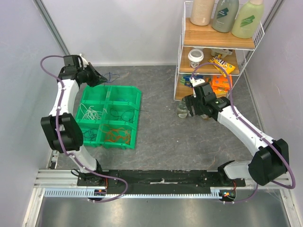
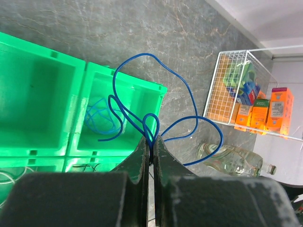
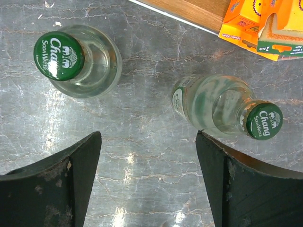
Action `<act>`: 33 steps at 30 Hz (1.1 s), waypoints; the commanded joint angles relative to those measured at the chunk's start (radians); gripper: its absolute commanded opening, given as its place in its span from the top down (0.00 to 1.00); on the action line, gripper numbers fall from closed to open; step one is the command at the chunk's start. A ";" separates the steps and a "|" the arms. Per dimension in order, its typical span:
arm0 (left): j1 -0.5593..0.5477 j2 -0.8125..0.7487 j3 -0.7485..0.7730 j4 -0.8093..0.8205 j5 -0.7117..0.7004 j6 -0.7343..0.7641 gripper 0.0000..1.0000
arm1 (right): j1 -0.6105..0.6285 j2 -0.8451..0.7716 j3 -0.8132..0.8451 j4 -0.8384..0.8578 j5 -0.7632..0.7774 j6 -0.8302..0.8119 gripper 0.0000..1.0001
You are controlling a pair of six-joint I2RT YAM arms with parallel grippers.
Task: Untangle the cables
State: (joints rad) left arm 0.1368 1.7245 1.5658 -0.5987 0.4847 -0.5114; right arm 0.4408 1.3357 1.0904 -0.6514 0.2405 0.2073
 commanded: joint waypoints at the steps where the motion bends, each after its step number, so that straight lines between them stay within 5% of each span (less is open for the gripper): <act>1: 0.062 -0.080 -0.012 0.036 0.083 -0.001 0.98 | -0.004 -0.027 0.005 0.030 0.002 -0.020 0.11; 15: 0.092 -0.112 -0.127 0.094 0.114 -0.036 0.98 | -0.004 -0.021 -0.007 0.041 0.002 -0.031 0.11; 25: 0.063 -0.059 -0.110 -0.042 -0.176 -0.110 0.98 | -0.004 -0.029 -0.017 0.029 0.003 -0.026 0.11; 33: 0.061 -0.010 -0.059 -0.072 -0.193 -0.124 0.98 | -0.002 -0.041 -0.026 0.022 0.005 -0.023 0.11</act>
State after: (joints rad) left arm 0.1959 1.6958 1.4414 -0.6472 0.3294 -0.5999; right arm 0.4408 1.3334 1.0710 -0.6445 0.2409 0.1894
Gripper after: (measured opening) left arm 0.043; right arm 0.891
